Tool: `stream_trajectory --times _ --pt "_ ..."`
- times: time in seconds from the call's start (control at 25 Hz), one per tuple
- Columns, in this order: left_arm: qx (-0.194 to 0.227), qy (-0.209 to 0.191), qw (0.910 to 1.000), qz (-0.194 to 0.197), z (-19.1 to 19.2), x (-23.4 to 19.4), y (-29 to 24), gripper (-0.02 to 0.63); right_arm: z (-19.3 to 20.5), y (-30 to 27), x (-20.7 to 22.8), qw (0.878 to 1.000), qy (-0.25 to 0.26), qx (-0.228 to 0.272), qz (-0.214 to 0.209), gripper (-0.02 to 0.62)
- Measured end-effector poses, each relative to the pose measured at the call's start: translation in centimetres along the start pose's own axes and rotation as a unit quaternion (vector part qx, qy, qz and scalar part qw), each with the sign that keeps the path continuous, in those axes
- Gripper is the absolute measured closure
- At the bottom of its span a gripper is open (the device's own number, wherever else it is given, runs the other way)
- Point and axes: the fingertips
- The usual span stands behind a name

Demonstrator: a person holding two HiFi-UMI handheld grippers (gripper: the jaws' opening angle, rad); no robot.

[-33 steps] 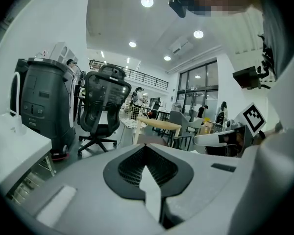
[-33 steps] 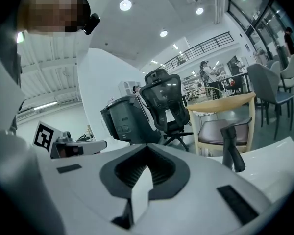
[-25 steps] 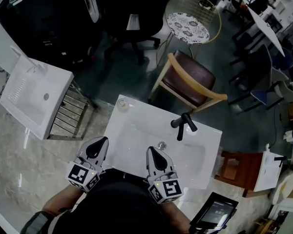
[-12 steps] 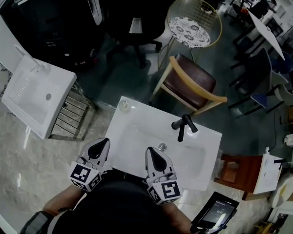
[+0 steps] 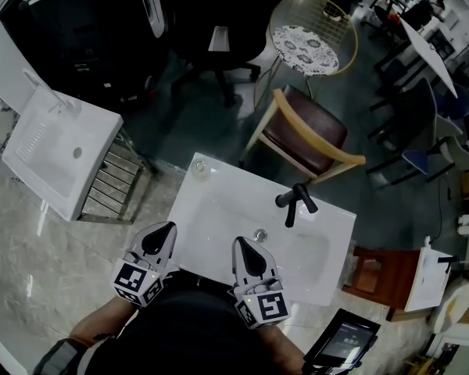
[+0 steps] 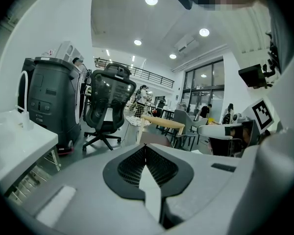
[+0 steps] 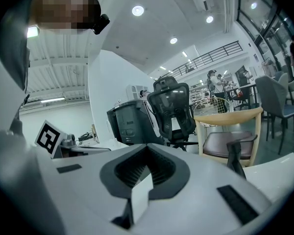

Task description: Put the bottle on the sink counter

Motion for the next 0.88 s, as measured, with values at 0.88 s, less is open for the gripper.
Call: stream_trajectory --times 0.88 --pt "-0.006 0.003 1.0000 -0.005 0.26 -0.45 -0.06 0.604 -0.36 -0.03 -0.38 1.000 -0.003 0.007 -0.006 0.600"
Point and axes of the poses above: the fingertips, and each gripper's own axes: y backward along the fingers, x to its right, z out of its underside, and after that the axes turned 15 degrees about -x, right-handed
